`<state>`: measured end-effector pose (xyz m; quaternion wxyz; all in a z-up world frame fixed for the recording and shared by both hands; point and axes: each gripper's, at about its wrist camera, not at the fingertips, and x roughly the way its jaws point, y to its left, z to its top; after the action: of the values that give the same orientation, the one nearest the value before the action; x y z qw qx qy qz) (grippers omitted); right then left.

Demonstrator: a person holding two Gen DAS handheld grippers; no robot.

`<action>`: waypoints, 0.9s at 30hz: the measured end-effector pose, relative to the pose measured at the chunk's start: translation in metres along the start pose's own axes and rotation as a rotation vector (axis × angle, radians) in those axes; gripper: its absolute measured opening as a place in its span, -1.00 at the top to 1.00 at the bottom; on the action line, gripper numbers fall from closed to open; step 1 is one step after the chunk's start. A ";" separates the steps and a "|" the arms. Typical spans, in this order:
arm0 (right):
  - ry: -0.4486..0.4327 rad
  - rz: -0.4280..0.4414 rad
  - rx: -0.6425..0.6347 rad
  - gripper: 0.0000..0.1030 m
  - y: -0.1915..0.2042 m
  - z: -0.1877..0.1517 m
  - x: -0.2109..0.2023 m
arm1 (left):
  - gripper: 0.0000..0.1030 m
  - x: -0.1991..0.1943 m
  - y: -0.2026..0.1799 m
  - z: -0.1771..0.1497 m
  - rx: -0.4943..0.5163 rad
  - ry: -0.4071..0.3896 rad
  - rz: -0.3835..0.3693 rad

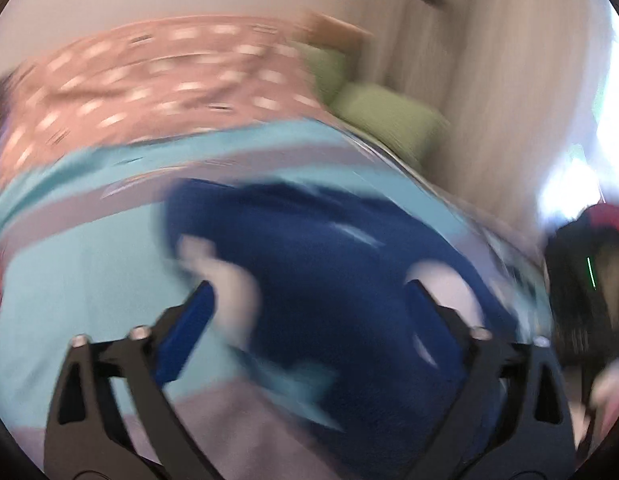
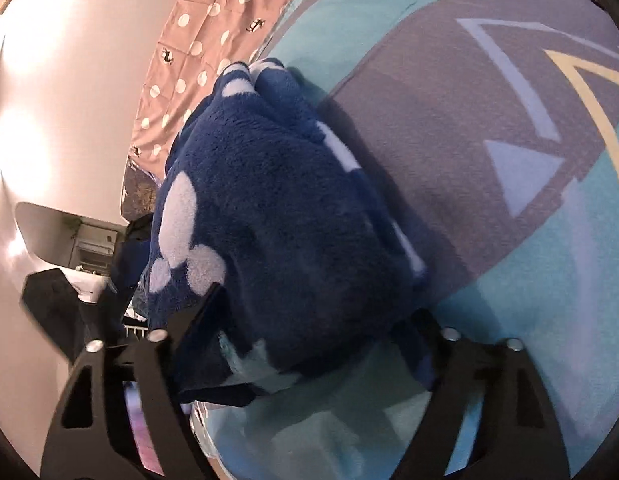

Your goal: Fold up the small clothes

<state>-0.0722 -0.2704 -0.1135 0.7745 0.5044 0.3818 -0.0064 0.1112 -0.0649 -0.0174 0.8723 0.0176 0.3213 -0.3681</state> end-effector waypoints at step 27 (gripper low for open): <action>-0.036 0.048 -0.592 0.01 0.234 0.292 0.179 | -0.25 0.108 0.193 0.252 -0.299 -0.096 0.044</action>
<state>0.3180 -0.3177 0.0198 0.8944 0.2654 0.3413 0.1148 0.4313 -0.0597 0.0807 0.8875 -0.1230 0.3298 -0.2974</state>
